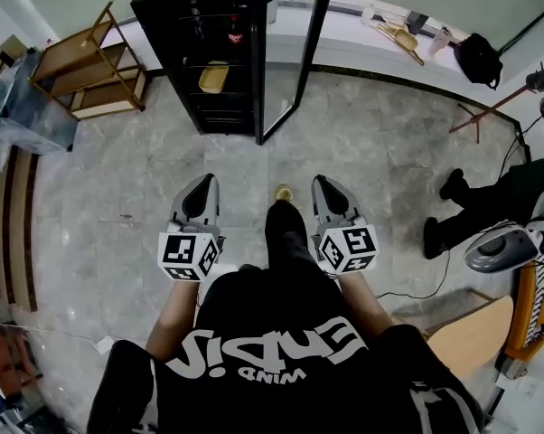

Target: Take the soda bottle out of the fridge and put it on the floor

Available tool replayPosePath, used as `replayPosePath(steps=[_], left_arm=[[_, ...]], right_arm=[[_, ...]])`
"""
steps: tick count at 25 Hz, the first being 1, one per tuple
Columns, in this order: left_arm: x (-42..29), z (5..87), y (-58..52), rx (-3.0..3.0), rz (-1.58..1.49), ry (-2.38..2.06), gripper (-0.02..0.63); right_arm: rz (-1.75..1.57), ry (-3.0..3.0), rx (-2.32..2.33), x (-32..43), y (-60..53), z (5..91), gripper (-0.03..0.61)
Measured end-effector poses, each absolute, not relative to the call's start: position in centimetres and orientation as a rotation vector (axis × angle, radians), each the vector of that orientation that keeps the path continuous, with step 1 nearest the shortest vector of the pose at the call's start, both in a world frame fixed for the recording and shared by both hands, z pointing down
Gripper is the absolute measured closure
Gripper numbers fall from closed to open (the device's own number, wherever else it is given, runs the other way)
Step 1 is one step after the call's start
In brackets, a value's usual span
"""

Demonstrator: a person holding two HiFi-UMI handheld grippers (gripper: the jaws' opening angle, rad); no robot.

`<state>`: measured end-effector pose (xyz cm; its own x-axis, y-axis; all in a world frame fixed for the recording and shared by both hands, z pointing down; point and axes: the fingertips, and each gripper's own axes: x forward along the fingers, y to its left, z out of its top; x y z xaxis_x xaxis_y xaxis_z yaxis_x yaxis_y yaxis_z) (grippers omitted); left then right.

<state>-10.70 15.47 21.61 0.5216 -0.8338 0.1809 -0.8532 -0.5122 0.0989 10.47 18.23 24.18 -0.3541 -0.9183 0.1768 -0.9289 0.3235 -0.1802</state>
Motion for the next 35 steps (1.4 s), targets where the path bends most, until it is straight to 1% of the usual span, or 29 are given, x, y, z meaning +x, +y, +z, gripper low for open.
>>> replayPosePath(steps=[9, 16, 22, 35], left_arm=[[-6.6, 20.0, 2.4, 2.537, 0.147, -1.475, 0.606], [-5.6, 19.3, -5.2, 2.48, 0.138, -1.576, 0.606], [-5.7, 18.9, -9.4, 2.475, 0.121, -1.643, 0.606], [-7.3, 20.2, -14.1, 2.499, 0.157, -1.524, 0.606]], right_arm=[[0.37, -2.597, 1.68, 13.6, 3.9, 21.8, 0.554], [0.34, -2.657, 1.574, 14.8, -5.1, 20.9, 0.555], [0.33, -2.696, 1.508, 14.0, -10.0, 21.1, 0.555], [0.347, -2.66, 1.553, 10.0, -12.7, 21.5, 0.555]])
